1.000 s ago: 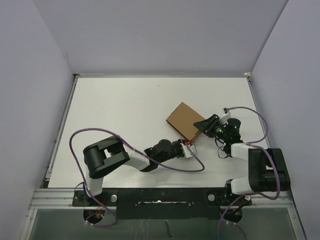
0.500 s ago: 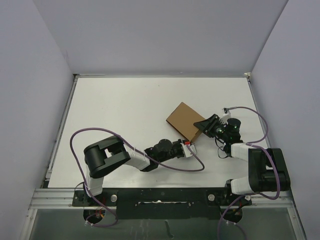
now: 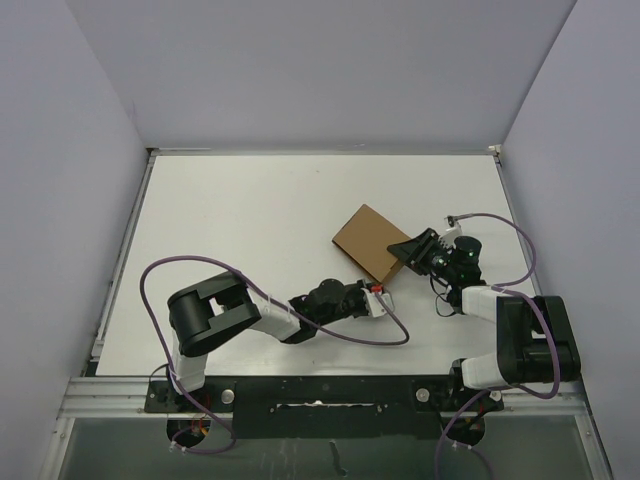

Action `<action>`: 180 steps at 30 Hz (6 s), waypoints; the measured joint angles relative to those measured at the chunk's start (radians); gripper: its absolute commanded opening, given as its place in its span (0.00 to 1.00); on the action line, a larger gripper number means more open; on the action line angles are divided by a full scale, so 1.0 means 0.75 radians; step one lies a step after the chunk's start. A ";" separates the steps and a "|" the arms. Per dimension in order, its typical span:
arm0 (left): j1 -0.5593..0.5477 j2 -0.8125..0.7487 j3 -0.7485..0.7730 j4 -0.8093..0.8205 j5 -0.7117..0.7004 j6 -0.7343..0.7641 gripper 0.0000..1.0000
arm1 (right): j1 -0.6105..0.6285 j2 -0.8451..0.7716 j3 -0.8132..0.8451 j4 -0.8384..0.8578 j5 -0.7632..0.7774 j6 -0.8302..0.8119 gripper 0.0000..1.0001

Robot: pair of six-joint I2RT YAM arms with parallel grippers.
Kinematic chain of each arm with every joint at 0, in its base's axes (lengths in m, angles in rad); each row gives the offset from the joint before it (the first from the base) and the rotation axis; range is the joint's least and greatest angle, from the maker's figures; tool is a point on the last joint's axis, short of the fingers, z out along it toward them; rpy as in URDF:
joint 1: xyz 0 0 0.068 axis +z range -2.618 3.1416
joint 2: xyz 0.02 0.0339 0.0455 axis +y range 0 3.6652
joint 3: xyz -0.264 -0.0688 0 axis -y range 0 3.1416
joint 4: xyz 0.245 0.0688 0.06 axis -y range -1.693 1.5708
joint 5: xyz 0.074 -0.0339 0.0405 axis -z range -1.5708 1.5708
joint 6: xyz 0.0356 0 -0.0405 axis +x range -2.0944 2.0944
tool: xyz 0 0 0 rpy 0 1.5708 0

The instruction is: Fold the paper box

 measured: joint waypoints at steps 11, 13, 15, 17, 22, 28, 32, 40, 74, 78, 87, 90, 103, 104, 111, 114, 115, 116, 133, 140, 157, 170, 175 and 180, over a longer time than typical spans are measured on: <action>-0.001 -0.003 0.052 -0.172 -0.001 0.121 0.26 | 0.000 0.016 0.004 0.001 0.000 -0.002 0.22; -0.002 -0.003 0.056 -0.190 0.000 0.138 0.26 | 0.000 0.016 0.004 0.001 -0.001 -0.003 0.22; -0.004 -0.003 0.056 -0.206 0.001 0.153 0.26 | 0.000 0.017 0.004 0.002 0.000 -0.003 0.22; -0.005 -0.003 0.058 -0.220 0.000 0.157 0.26 | 0.000 0.017 0.004 0.001 -0.001 -0.003 0.22; -0.005 -0.003 0.084 -0.246 -0.002 0.154 0.26 | 0.000 0.017 0.004 0.001 -0.001 -0.003 0.22; -0.008 -0.003 0.098 -0.260 -0.015 0.145 0.22 | -0.001 0.019 0.006 0.002 -0.001 -0.002 0.22; -0.008 -0.003 0.103 -0.262 -0.030 0.142 0.16 | -0.001 0.021 0.006 0.002 -0.002 0.002 0.22; -0.008 -0.003 0.112 -0.266 -0.047 0.124 0.02 | -0.001 0.021 0.006 0.002 -0.005 0.003 0.22; 0.006 -0.003 -0.052 0.028 -0.078 -0.114 0.00 | -0.002 0.065 0.006 0.018 -0.056 0.055 0.22; 0.007 -0.003 -0.069 0.068 -0.081 -0.138 0.00 | -0.002 0.065 0.006 0.020 -0.063 0.067 0.22; 0.014 0.000 -0.100 0.141 -0.081 -0.219 0.00 | -0.002 0.066 0.006 0.020 -0.073 0.083 0.22; 0.018 0.000 -0.100 0.146 -0.081 -0.245 0.00 | -0.002 0.066 0.006 0.021 -0.074 0.083 0.22; 0.021 0.000 -0.075 0.110 -0.086 -0.301 0.12 | -0.004 0.071 0.006 0.024 -0.073 0.076 0.22; 0.021 0.000 -0.072 0.102 -0.086 -0.302 0.12 | -0.004 0.074 0.006 0.027 -0.073 0.076 0.22; 0.022 0.000 -0.040 0.037 -0.087 -0.311 0.11 | -0.011 0.082 0.006 0.035 -0.073 0.072 0.22; 0.023 0.000 -0.029 0.011 -0.087 -0.315 0.04 | -0.011 0.082 0.006 0.036 -0.072 0.072 0.22; 0.023 0.000 -0.023 0.002 -0.092 -0.317 0.03 | -0.011 0.082 0.006 0.036 -0.072 0.072 0.22; 0.025 0.000 -0.019 -0.003 -0.095 -0.322 0.02 | -0.011 0.083 0.006 0.037 -0.072 0.073 0.22; 0.023 -0.016 -0.057 0.124 -0.130 -0.346 0.00 | -0.072 0.077 0.024 -0.018 -0.098 0.285 0.20; 0.018 -0.038 -0.063 0.142 -0.157 -0.345 0.00 | -0.082 0.051 0.026 -0.020 -0.107 0.336 0.20; 0.017 -0.038 -0.110 0.256 -0.168 -0.369 0.00 | -0.089 0.051 0.026 -0.018 -0.129 0.390 0.20; 0.032 -0.061 -0.117 0.268 -0.167 -0.452 0.00 | -0.089 0.051 0.026 0.026 -0.146 0.408 0.20; 0.040 -0.078 -0.123 0.267 -0.166 -0.485 0.00 | -0.089 0.051 0.026 0.047 -0.154 0.430 0.20; 0.048 -0.087 -0.124 0.265 -0.166 -0.520 0.00 | -0.089 0.051 0.026 0.072 -0.161 0.445 0.21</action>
